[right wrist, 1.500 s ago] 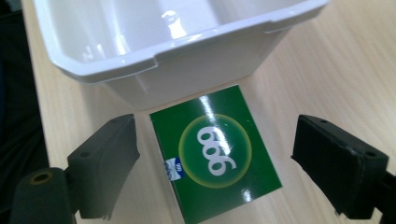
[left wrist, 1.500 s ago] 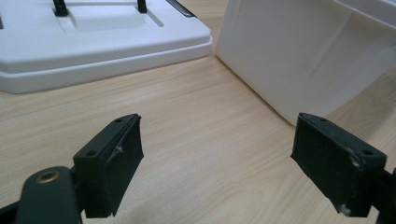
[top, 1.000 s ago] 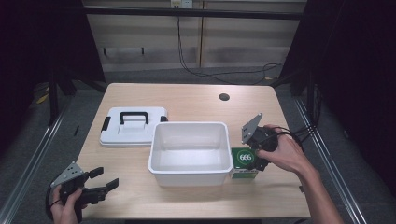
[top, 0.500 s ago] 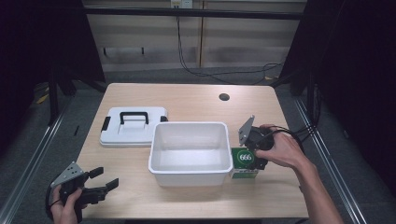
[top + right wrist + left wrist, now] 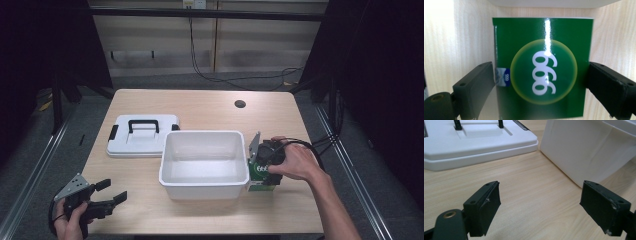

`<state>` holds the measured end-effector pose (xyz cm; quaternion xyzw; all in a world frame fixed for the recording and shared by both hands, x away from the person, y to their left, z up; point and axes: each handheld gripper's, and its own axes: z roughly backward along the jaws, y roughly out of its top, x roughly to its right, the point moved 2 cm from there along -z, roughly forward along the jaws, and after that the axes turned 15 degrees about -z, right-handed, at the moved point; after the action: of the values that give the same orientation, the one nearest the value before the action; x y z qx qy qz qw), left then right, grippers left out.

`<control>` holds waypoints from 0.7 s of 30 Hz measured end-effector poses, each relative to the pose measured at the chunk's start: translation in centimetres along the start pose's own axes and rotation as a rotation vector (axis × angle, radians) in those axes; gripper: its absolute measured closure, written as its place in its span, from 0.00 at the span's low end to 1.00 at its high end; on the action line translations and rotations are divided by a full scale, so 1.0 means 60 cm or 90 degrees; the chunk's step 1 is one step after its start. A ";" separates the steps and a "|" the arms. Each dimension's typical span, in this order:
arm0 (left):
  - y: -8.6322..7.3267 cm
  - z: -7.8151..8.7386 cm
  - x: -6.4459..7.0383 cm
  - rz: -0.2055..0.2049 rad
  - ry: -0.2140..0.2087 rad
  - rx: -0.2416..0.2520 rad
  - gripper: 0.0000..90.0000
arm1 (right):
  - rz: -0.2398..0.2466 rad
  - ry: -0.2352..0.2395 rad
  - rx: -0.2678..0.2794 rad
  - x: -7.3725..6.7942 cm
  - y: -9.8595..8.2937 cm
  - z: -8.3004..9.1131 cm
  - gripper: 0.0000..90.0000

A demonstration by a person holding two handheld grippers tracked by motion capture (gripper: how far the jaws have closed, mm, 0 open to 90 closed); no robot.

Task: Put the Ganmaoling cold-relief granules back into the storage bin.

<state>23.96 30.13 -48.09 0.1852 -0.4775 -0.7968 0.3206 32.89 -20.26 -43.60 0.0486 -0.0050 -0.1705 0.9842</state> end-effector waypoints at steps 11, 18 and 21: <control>0.000 0.000 0.000 -0.003 -0.001 -0.001 0.18 | -0.019 0.017 -0.022 0.008 0.010 -0.018 0.17; 0.000 0.000 -0.001 -0.001 0.005 -0.002 0.18 | -0.027 0.015 -0.030 0.007 0.014 -0.018 0.18; 0.000 0.000 -0.001 0.001 0.004 -0.002 0.18 | -0.034 0.020 -0.041 0.008 0.016 -0.015 0.18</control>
<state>23.97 30.16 -48.09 0.1870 -0.4756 -0.7966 0.3228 33.68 -19.44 -44.39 0.0197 0.0175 -0.1956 0.9803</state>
